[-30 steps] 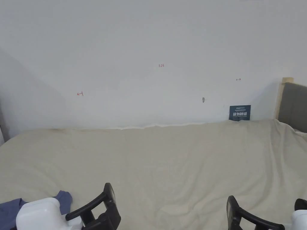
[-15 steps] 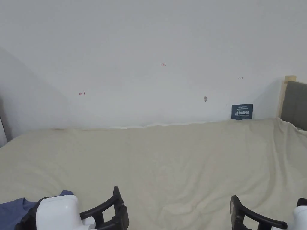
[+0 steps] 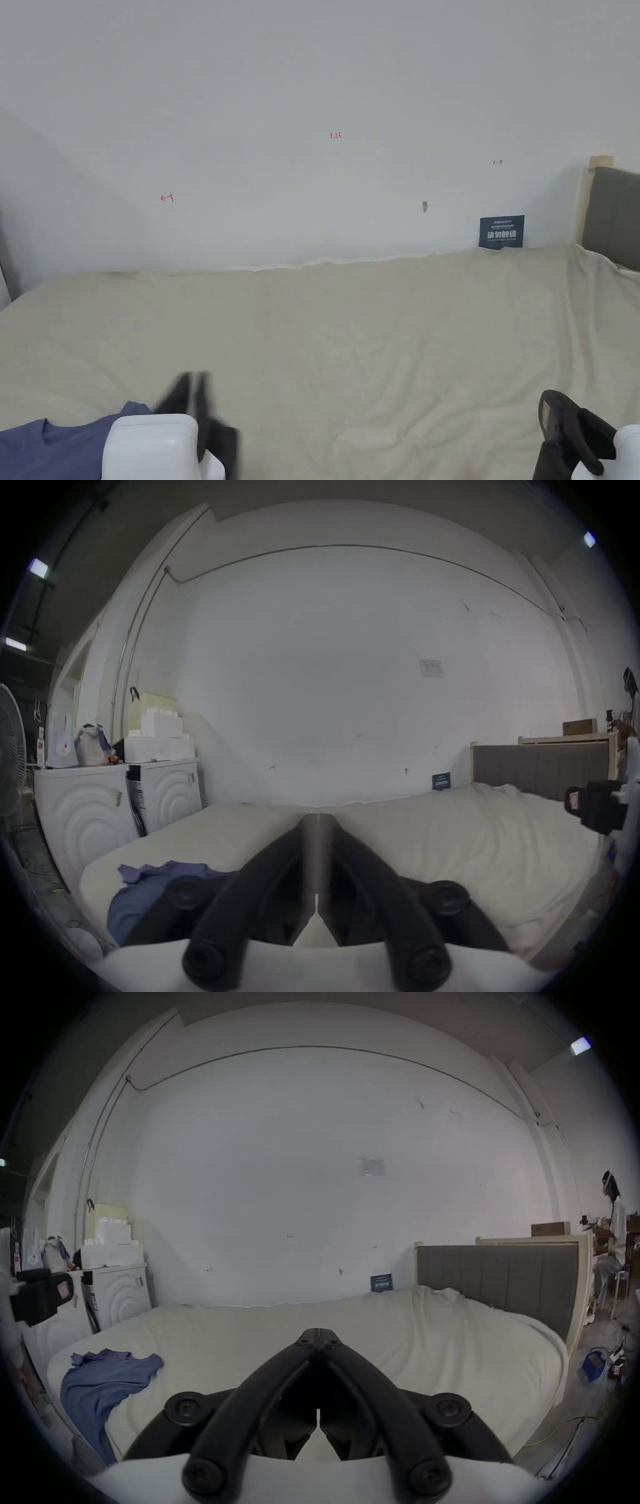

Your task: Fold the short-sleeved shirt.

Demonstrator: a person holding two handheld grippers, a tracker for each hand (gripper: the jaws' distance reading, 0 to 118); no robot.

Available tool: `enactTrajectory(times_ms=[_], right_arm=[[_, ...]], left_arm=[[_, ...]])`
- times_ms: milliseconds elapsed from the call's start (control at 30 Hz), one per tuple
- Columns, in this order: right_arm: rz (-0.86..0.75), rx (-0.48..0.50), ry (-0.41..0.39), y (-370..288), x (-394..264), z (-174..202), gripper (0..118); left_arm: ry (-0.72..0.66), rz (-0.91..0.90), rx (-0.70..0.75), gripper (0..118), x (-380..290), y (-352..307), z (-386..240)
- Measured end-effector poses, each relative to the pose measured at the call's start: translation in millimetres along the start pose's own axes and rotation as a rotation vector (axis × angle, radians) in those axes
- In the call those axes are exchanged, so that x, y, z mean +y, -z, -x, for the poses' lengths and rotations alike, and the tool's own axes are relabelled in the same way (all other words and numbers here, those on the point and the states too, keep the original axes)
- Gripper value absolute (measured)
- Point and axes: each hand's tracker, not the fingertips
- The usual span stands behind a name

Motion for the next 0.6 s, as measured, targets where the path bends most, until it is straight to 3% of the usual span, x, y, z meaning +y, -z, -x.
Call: enactTrajectory(times_ms=[33, 133, 500, 600], right_arm=[[0.016, 0.030, 0.017, 1, 2, -2, 0], [0.034, 0.010, 0.010, 1, -1, -2, 0], [0.031, -0.023, -0.038, 2, -4, -2, 0], [0.053, 0.002, -0.029, 14, -2, 15, 0]], left_arm=[[0.025, 0.043, 0.090, 0, -3, 2, 3], [-0.078, 0.077, -0.037, 0, -6, 15, 9], [-0.112, 0.120, 0.017, 0, -13, 24, 22], [-0.129, 0.146, 0.067, 0, -8, 16, 46]])
